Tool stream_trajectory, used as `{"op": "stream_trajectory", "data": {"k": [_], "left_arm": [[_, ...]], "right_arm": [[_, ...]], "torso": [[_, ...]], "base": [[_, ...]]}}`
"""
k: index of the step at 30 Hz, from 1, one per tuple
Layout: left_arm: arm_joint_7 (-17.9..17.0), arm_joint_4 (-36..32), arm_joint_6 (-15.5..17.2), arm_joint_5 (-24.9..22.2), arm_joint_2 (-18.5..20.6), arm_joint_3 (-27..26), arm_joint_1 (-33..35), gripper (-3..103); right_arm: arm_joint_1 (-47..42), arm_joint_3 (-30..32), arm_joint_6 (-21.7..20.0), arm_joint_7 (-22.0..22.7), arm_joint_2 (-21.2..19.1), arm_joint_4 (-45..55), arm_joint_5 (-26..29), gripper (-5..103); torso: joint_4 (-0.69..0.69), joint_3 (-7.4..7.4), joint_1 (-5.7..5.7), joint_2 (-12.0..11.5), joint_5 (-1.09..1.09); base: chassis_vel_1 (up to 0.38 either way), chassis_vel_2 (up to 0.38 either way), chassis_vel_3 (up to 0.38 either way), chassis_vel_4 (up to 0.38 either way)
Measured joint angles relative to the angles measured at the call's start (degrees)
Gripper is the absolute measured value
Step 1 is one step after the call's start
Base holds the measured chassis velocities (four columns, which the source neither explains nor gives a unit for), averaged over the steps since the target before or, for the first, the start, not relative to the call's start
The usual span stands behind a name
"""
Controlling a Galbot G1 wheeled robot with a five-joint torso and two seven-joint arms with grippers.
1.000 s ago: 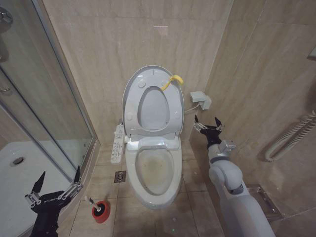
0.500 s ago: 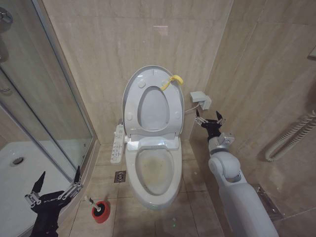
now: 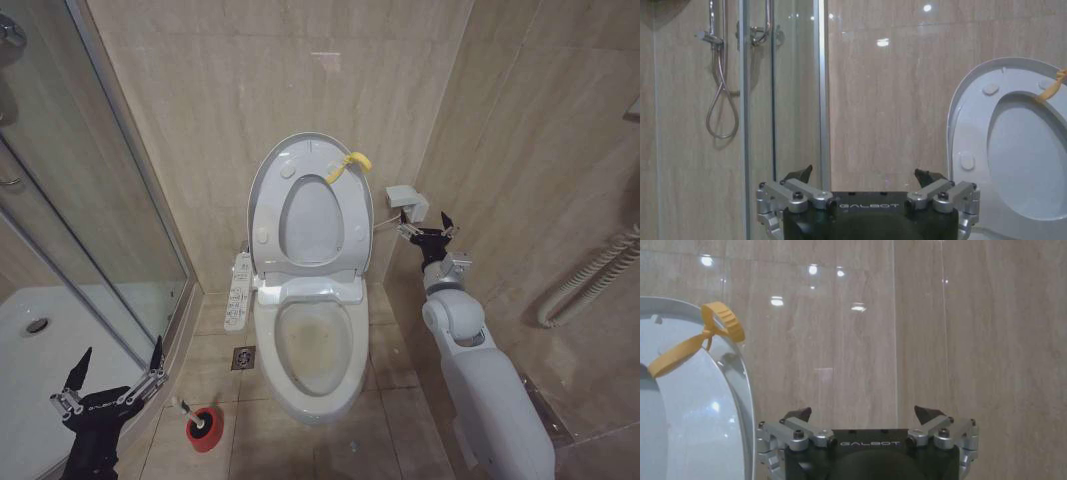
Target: Open the toilet lid, clean the toilet bowl with a toilet brush, close the toilet lid, and flush.
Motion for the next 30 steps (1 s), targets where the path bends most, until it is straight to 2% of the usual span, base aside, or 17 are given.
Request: {"op": "stream_trajectory", "data": {"k": [12, 23, 30], "left_arm": [[0.00, 0.00, 0.00, 0.00, 0.00, 0.00, -0.01, 100], [0.00, 0.00, 0.00, 0.00, 0.00, 0.00, 0.00, 100], [0.00, 0.00, 0.00, 0.00, 0.00, 0.00, 0.00, 100]], "right_arm": [[1.13, -0.42, 1.75, 0.95, -1.63, 0.58, 0.09, 100], [9.29, -2.33, 2.03, 1.45, -2.88, -5.63, -0.66, 100], [15.41, -5.36, 2.66, 1.37, -1.61, -12.81, -4.26, 100]], "torso": [[0.00, 0.03, 0.07, -0.02, 0.00], [0.00, -0.01, -0.01, 0.00, 0.01], [0.00, 0.01, 0.01, 0.00, -0.01]], "base": [[-0.105, 0.112, 0.100, -0.104], [-0.001, 0.006, -0.001, -0.002], [0.000, 0.000, 0.000, 0.000]]}}
